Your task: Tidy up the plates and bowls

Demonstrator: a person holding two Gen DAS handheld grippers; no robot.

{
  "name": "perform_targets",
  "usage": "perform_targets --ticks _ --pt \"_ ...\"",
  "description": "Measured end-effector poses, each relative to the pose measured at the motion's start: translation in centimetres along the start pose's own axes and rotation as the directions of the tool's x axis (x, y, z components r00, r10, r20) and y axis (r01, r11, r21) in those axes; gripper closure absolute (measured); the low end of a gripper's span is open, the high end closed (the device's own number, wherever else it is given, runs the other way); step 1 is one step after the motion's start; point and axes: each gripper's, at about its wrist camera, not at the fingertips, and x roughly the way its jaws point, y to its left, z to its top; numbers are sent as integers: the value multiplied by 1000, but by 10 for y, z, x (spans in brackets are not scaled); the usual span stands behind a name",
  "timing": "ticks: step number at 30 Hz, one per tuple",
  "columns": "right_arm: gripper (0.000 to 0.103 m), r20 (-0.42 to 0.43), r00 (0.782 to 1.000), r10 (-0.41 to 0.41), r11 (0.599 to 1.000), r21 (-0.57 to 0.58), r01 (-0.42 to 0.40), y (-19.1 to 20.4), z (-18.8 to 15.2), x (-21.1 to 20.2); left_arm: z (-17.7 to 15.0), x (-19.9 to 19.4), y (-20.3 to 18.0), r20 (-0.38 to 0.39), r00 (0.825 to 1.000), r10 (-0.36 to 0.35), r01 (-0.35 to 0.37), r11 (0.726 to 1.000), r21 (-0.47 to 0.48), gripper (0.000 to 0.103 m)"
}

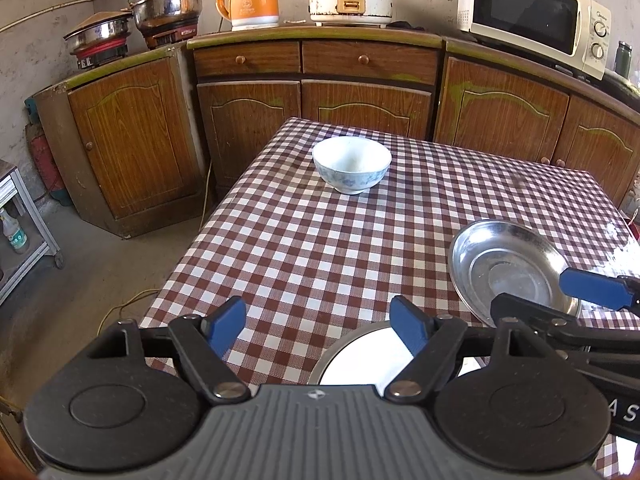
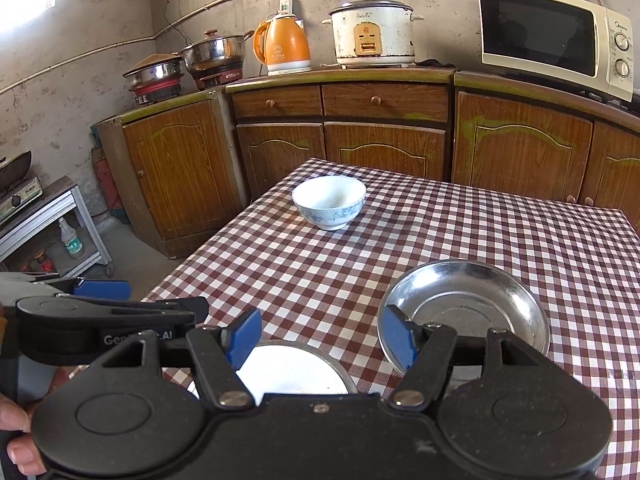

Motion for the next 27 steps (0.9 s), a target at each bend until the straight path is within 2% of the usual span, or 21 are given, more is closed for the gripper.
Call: perform_targets --ticks 27 --pt "23 3 1000 6 1000 10 -6 -2 23 25 17 17 9 -4 1000 13 -13 1000 -2 21"
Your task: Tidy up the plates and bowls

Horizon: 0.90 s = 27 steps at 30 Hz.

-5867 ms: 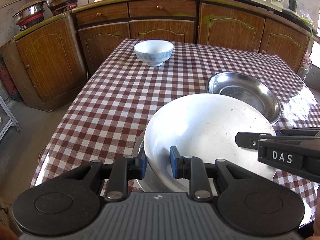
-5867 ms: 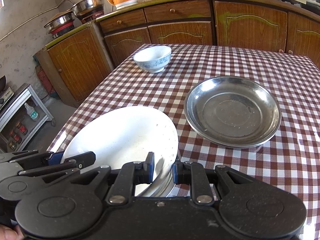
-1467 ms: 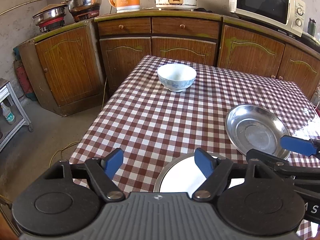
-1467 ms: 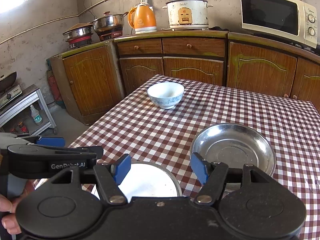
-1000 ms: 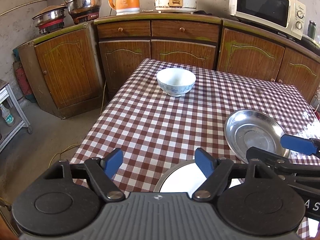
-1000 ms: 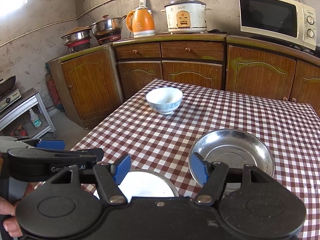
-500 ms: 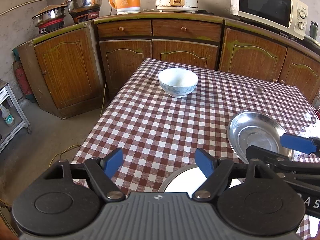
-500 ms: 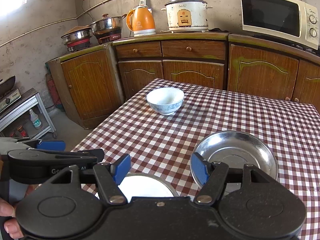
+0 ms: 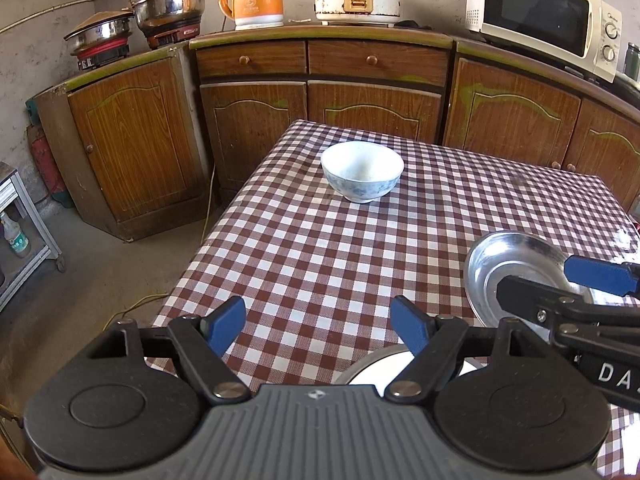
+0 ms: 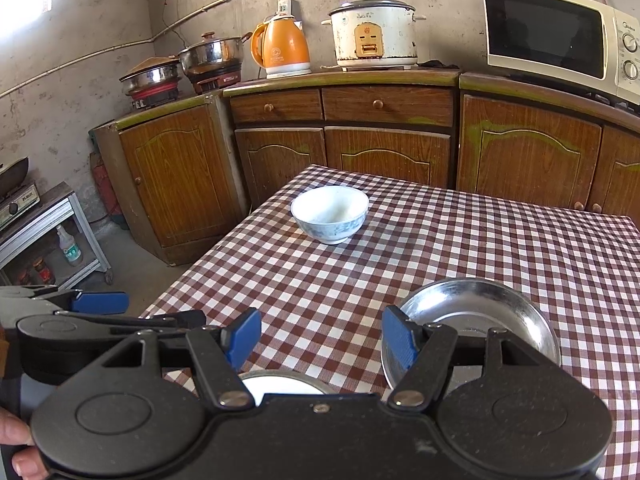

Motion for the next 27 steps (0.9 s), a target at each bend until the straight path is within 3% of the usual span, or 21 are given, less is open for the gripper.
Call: perform_targets --ticks 27 --pt "23 -9 1000 6 1000 11 -6 -3 24 37 23 27 7 -1 1000 22 -22 1000 -4 21"
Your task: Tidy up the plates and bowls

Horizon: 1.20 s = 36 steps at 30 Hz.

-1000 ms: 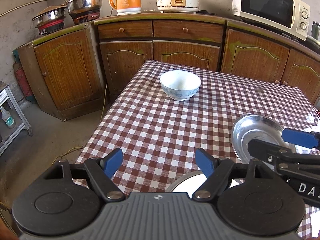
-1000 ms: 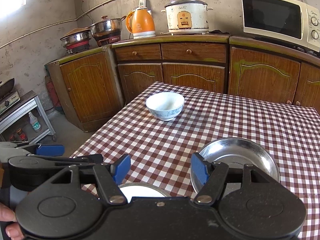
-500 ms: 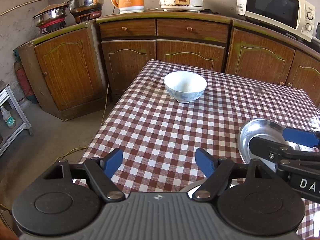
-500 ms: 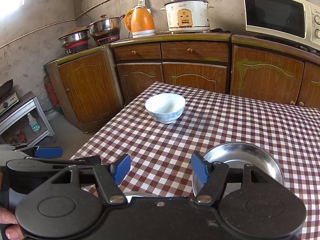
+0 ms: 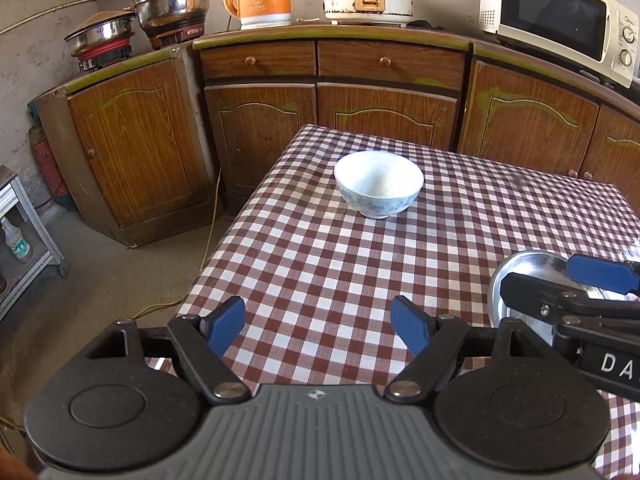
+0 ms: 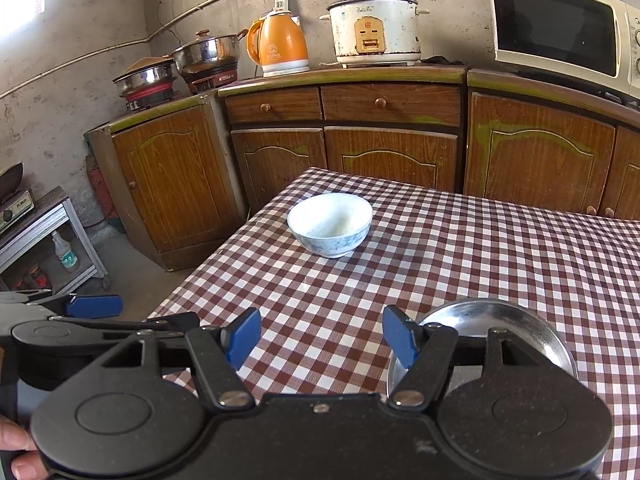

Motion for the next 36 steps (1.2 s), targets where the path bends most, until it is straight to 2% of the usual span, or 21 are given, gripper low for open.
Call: perform_targets --ticks 36 --pt "23 -12 1000 -8 999 38 8 -19 31 68 42 57 -6 4 1000 27 -27 1000 16 21"
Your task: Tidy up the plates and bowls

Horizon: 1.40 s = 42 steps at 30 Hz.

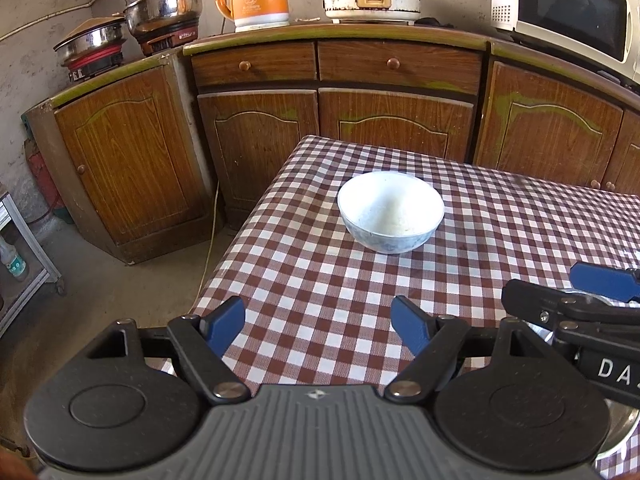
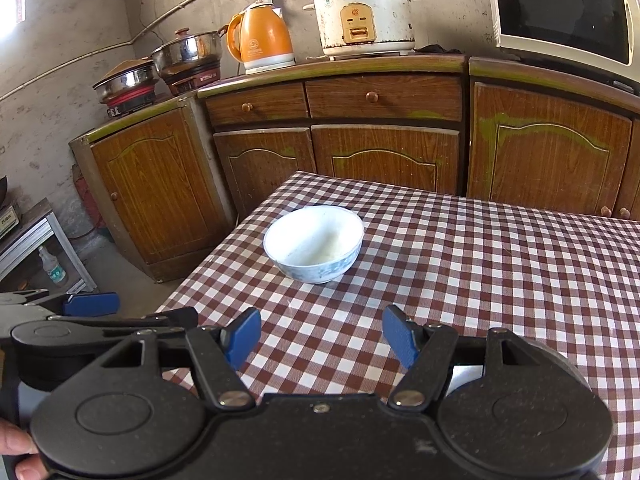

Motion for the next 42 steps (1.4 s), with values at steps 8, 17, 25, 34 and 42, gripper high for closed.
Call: perform_targets --ticks 8,17,25,34,42 --pt "23 0 1000 -3 1000 6 3 -4 8 14 4 10 -3 0 1000 10 -10 1000 11 21" --pt "23 1 1000 -16 1000 23 16 -12 15 31 11 22 -5 -3 1000 12 -12 1000 9 21" --pt "23 -2 1000 -19 999 42 19 -19 24 45 21 35 -8 3 1000 20 -20 1000 11 21" --pt "23 -6 1000 -29 999 43 30 -24 30 63 29 56 -11 -9 1000 27 -27 1000 16 21" --pt "23 -3 999 -42 998 51 42 -33 39 83 39 76 -11 -9 999 43 -43 999 27 21"
